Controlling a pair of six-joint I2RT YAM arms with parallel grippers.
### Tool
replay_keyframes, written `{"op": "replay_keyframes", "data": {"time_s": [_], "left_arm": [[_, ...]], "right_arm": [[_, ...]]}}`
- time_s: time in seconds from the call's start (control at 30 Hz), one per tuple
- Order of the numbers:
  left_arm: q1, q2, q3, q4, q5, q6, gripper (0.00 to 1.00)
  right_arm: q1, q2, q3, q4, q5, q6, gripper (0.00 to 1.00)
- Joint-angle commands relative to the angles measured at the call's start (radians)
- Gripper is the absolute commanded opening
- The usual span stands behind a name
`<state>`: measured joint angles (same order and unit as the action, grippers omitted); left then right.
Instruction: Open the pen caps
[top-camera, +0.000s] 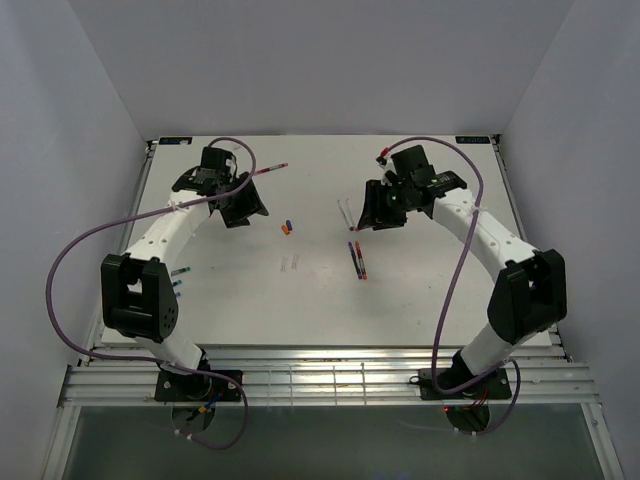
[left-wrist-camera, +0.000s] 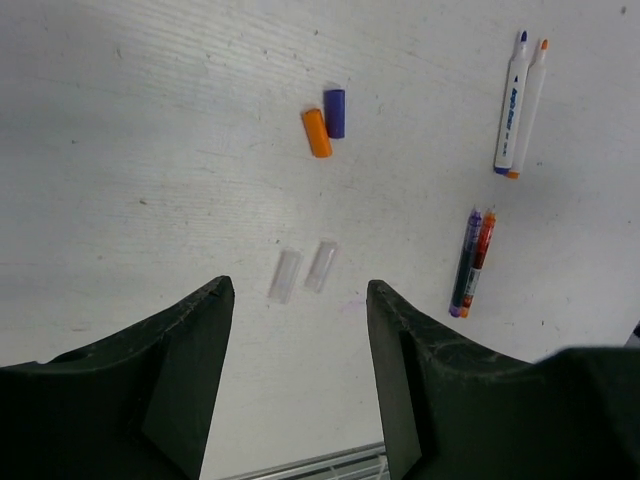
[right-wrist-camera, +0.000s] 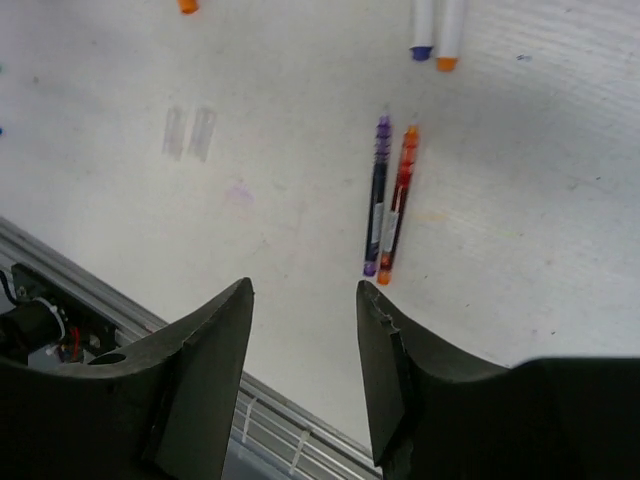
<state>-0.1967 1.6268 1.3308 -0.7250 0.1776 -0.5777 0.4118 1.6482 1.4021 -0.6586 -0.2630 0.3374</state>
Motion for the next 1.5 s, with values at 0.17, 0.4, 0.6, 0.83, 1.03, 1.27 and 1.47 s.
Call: {"op": "replay_keyframes", "data": {"time_s": [0.17,0.4,0.6,0.83,1.03,1.27,1.47], "left_arm": [[0.060,0.097,0.148,0.140,-0.021,0.013,0.65],[0.082,0.218,0.240,0.352,0.123,0.269,0.64],[0.088,0.347,0.280,0.489,0.125,0.453,0.65],[0.088,0.491,0.415,0.573,0.157,0.513,0.66],[0.088,0.548,0.413,0.791,0.131,0.590,0.67],[0.112,0.671,0.502,0.835,0.230,0.541,0.69],[0.115,0.740,0.545,0.849,0.264,0.526,0.69]], "right_arm": [[0.047,-0.255,-0.046,-0.121,-0.039,0.022,0.53],[0.044,-0.326,-0.106,-0.157,-0.076,-0.003,0.54],[0.042,-0.214,0.049,-0.299,-0.116,-0.046,0.54],[0.041,-0.148,0.057,-0.320,-0.188,-0.054,0.54],[0.013,-0.156,0.000,-0.322,-0.206,-0.061,0.53],[-0.033,-0.148,-0.015,-0.320,-0.211,-0.064,0.53],[-0.038,-0.125,-0.012,-0.320,-0.209,-0.063,0.53]]}}
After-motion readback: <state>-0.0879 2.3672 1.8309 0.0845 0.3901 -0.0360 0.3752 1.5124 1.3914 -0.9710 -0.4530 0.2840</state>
